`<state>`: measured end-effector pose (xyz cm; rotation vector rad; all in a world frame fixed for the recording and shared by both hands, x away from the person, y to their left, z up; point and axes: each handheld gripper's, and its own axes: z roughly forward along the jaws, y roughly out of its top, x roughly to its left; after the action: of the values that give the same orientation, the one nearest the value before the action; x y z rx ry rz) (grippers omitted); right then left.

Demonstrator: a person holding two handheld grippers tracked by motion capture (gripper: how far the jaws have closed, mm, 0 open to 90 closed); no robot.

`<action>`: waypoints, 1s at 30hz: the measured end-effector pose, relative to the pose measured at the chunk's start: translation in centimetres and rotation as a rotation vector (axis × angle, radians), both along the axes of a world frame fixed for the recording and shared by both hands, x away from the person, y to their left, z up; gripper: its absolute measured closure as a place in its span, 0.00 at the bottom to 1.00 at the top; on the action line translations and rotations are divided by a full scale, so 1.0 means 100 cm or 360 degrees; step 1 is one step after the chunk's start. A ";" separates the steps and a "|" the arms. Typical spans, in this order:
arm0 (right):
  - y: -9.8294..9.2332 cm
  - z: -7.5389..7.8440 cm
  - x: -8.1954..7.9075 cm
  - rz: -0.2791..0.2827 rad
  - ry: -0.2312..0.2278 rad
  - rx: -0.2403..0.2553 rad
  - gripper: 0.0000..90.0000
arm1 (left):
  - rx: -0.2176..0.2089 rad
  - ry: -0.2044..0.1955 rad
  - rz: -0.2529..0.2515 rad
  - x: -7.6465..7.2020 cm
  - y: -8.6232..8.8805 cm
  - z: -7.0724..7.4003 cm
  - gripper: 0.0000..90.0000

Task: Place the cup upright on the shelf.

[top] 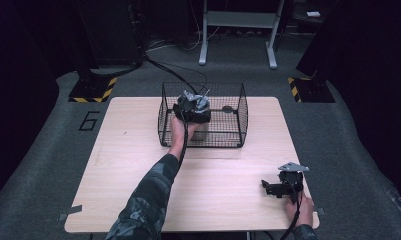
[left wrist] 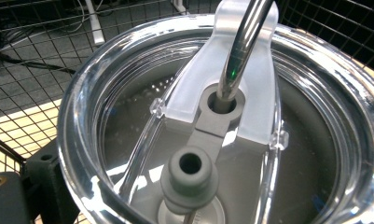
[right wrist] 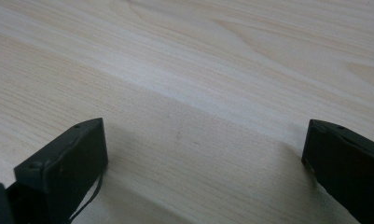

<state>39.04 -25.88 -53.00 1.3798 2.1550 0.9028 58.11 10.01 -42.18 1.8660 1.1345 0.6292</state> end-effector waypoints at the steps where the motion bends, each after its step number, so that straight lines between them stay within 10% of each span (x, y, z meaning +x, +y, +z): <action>1: 0.000 0.000 0.000 0.0000 0.0000 0.0000 0.00 | 0.0002 0.0004 -0.0004 -0.001 0.000 0.000 0.04; 30: 0.000 0.000 0.000 -0.0005 0.0005 0.0003 0.00 | -0.0002 0.0050 -0.0177 -0.048 0.038 0.052 0.00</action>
<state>39.01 -25.86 -52.99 1.3861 2.1539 0.9026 53.30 13.77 -36.96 1.9291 1.0424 0.5381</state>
